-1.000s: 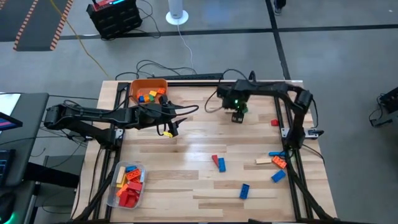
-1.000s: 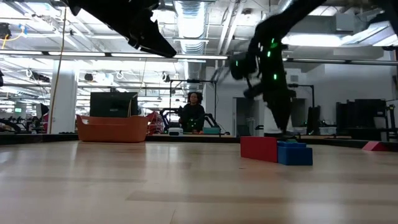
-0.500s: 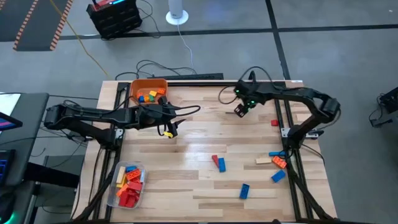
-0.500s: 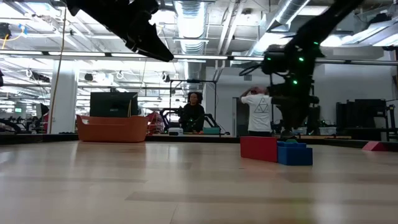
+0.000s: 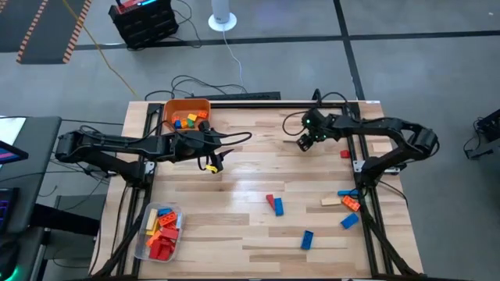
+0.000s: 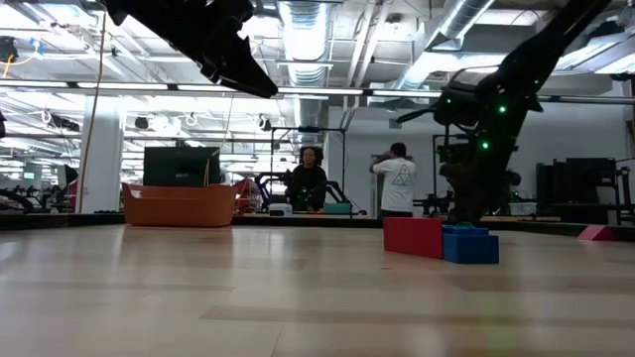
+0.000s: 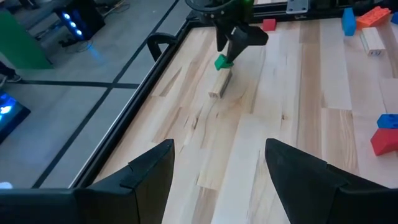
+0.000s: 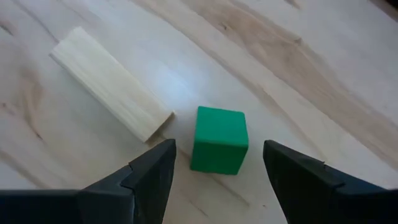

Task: Sort blocks by size
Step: Put the small green block into the orange bin

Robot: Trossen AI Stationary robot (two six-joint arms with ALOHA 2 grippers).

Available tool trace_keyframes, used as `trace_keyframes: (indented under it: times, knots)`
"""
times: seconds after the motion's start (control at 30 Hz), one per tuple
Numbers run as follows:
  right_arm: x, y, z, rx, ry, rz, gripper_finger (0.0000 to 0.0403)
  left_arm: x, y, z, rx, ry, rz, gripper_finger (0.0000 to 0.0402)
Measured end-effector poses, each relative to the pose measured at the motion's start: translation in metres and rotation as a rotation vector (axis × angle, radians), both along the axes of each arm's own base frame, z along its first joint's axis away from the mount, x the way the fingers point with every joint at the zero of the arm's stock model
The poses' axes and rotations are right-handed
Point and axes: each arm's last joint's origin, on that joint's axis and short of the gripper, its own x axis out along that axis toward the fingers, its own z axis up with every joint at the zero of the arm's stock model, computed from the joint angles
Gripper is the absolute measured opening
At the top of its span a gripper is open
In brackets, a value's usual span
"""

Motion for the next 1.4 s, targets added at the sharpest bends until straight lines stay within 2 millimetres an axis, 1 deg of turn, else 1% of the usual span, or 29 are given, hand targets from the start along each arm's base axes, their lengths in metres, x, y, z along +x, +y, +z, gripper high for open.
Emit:
trace_keyframes:
  times: [0.27, 0.5, 0.6, 0.73, 1.0, 1.17, 1.23, 1.4]
  knots:
    - [-0.006, 0.004, -0.012, -0.006, -0.012, -0.007, 0.0276, 0.0, 0.0, 0.0, 0.0, -0.002, 0.0, 0.0245]
    - [-0.005, 0.001, -0.011, -0.04, -0.023, 0.025, 0.0274, 0.001, 0.0, 0.001, 0.007, -0.013, -0.003, 0.0245]
    - [-0.007, -0.001, -0.011, -0.028, -0.029, 0.024, 0.0264, 0.001, 0.0, 0.001, 0.007, -0.012, -0.003, 0.0245]
    - [-0.007, -0.001, -0.012, -0.017, -0.029, 0.035, 0.0232, 0.001, 0.0, 0.001, 0.007, -0.012, -0.003, 0.0245]
    - [-0.007, -0.001, -0.012, -0.013, -0.027, 0.064, 0.0136, 0.001, 0.0, 0.001, 0.016, -0.008, -0.007, 0.0245]
    - [-0.007, 0.0, -0.011, -0.001, -0.032, 0.09, 0.0091, 0.001, 0.0, 0.001, 0.017, -0.007, -0.007, 0.0245]
    - [-0.006, 0.002, -0.006, 0.009, -0.032, 0.113, 0.0075, 0.001, 0.0, 0.001, 0.023, -0.002, -0.01, 0.0245]
    - [0.0, 0.01, 0.021, -0.015, -0.057, 0.202, 0.0043, 0.0, 0.0, 0.0, 0.033, 0.022, -0.016, 0.0245]
